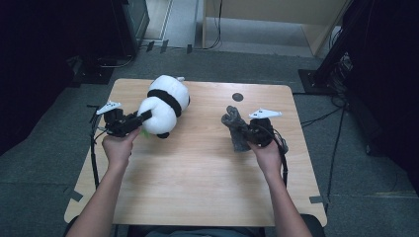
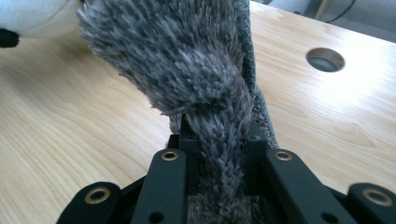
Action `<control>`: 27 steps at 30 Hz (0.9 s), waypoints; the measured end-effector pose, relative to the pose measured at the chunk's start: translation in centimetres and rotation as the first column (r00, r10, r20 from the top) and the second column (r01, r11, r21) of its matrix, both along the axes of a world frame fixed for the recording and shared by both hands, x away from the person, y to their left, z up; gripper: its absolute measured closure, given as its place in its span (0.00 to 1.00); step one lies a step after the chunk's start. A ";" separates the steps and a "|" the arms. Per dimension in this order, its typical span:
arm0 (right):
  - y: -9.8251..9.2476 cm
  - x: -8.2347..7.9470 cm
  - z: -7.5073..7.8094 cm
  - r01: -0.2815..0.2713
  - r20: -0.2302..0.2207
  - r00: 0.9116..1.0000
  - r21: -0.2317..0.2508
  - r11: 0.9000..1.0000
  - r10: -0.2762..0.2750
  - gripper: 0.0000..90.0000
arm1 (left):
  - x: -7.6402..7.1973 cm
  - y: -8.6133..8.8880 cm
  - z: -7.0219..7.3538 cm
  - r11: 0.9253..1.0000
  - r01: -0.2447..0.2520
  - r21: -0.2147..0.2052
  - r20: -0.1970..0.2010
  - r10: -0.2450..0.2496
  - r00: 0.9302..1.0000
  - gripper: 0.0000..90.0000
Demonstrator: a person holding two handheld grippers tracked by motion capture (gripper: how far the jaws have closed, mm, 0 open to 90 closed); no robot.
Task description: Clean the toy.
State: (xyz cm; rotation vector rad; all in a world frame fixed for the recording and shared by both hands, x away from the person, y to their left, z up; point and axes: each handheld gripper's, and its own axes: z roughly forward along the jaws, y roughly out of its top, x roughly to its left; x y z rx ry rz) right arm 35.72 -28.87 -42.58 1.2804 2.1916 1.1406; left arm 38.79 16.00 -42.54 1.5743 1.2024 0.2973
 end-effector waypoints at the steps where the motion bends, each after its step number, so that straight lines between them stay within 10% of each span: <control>1: -0.3 0.0 0.0 0.008 0.000 1.000 0.000 1.000 -0.008 0.86 | 0.1 0.2 -0.1 1.000 -0.004 0.003 -0.009 0.004 1.000 0.71; 13: -3.7 1.2 -1.0 0.080 -0.040 0.996 0.005 0.997 -0.080 0.85 | 1.5 2.2 -1.9 0.999 -0.038 0.012 -0.051 0.039 0.998 0.71; 27: -6.3 3.1 -4.7 0.159 -0.127 0.979 0.007 0.987 -0.157 0.84 | 2.1 2.6 -3.2 0.992 -0.024 0.127 -0.064 0.032 0.997 0.63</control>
